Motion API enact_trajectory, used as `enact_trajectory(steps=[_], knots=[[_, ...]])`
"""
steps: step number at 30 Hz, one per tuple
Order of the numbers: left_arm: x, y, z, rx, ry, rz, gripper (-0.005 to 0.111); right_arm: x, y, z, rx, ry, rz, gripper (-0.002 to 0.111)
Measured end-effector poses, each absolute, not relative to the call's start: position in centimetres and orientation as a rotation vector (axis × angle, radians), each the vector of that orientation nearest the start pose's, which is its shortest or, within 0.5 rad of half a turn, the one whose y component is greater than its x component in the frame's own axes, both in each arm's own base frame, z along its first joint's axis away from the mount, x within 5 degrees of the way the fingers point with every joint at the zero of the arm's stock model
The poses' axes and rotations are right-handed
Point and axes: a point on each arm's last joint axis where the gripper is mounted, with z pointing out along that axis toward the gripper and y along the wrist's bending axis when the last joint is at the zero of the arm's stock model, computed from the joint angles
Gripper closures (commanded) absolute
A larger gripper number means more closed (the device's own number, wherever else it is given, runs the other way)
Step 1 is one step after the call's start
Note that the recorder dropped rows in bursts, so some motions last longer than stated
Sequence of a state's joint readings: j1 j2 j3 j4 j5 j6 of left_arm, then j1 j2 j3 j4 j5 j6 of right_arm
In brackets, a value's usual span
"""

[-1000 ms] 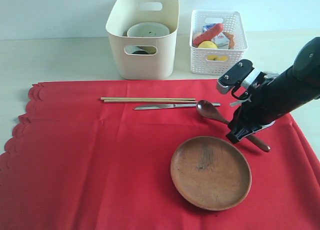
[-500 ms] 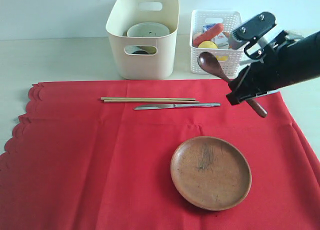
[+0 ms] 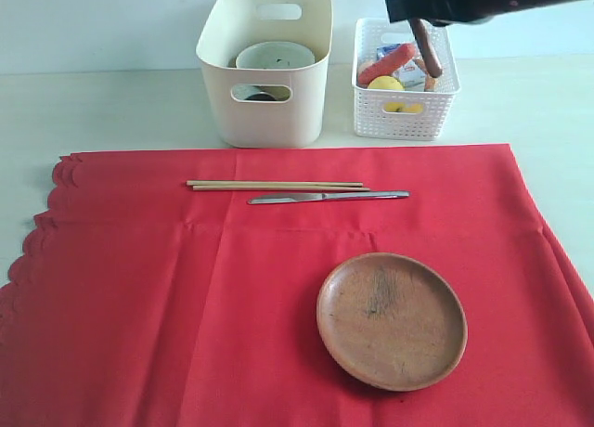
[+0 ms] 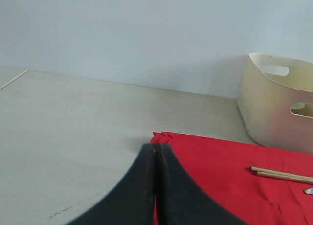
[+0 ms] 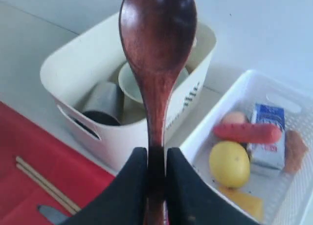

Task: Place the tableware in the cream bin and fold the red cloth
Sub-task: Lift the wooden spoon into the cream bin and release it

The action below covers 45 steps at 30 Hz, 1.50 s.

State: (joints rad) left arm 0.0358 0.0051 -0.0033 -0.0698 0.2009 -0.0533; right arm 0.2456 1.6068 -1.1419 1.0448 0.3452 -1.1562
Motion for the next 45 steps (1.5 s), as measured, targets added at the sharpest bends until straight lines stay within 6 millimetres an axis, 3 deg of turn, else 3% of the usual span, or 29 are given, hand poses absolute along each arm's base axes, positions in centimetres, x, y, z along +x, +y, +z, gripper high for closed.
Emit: enact_trajectory(steps=[4, 14, 25, 29, 36, 45], knots=[[5.6, 0.1, 19.6, -0.122, 1.682, -0.076, 0.107, 36.6, 12.5, 29.1, -0.57, 2.025, 0.461, 0.108], [5.6, 0.1, 19.6, -0.122, 1.682, -0.076, 0.107, 41.5, 15.0, 28.0, -0.635, 2.014, 0.616, 0.108], [5.6, 0.1, 19.6, -0.122, 1.682, -0.076, 0.107, 45.7, 20.6, 25.7, -0.661, 1.948, 0.601, 0.108], [5.6, 0.1, 19.6, -0.122, 1.682, -0.076, 0.107, 47.1, 21.3, 24.4, -0.639, 1.939, 0.569, 0.108], [5.6, 0.1, 19.6, -0.122, 1.682, -0.076, 0.107, 48.4, 21.2, 22.1, -0.589, 1.964, 0.518, 0.107], [5.6, 0.1, 19.6, -0.122, 1.682, -0.076, 0.107, 48.6, 22.0, 21.0, -0.574, 1.972, 0.489, 0.09]])
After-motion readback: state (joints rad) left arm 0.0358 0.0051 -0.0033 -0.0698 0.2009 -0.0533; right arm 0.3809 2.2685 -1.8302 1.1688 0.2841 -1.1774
